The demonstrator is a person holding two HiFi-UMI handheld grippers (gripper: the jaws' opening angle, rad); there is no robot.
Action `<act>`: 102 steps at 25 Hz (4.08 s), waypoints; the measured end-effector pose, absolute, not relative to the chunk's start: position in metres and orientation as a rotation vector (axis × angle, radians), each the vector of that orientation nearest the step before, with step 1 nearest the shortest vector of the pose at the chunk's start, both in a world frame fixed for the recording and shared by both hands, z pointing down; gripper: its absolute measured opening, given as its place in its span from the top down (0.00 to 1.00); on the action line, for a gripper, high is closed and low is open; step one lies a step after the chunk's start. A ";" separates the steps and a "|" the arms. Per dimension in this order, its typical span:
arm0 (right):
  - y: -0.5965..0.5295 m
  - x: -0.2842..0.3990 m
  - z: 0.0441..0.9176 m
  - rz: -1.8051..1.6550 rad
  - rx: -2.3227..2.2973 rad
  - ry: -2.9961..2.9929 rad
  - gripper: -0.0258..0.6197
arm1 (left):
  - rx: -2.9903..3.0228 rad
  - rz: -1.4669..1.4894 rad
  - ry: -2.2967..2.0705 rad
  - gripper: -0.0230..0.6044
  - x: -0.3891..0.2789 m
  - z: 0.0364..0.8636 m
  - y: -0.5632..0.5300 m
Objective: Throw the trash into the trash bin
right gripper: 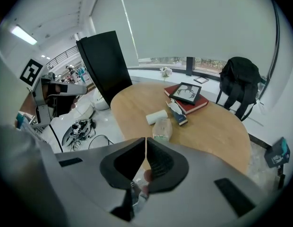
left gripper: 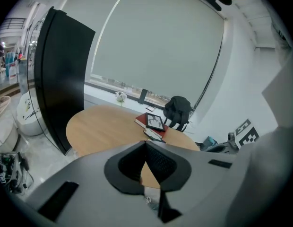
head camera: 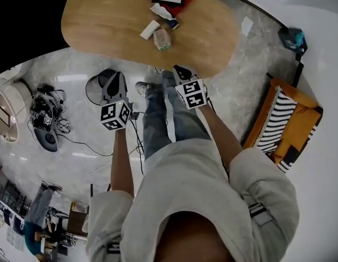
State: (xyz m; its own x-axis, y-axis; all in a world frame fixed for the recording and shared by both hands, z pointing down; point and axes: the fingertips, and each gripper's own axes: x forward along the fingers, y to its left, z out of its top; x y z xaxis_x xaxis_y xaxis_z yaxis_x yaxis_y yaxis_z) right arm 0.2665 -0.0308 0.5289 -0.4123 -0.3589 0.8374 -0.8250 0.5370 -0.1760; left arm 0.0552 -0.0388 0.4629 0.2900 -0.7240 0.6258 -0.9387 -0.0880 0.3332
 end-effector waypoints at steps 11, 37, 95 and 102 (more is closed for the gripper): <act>-0.012 0.275 0.595 0.856 0.946 -1.991 0.55 | 1.802 0.375 -1.476 0.93 0.074 0.526 -0.028; -0.105 0.250 0.707 0.820 1.209 -1.820 0.46 | 1.674 0.348 -1.491 0.93 0.055 0.578 0.028; 0.190 -0.116 0.718 0.173 -0.283 -2.032 0.44 | 0.686 -0.188 -2.252 0.93 -0.124 0.555 0.352; 0.189 -0.116 0.723 0.195 -0.278 -2.030 0.44 | 0.707 -0.170 -2.231 0.93 -0.126 0.559 0.349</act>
State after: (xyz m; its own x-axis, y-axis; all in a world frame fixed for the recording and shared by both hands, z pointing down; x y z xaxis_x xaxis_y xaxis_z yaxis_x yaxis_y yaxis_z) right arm -0.1163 0.1893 0.7230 -0.4420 0.2791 0.8525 0.1115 0.9601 -0.2565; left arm -0.1262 0.3492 0.5588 -0.5458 -0.5391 0.6414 -0.4355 0.8365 0.3325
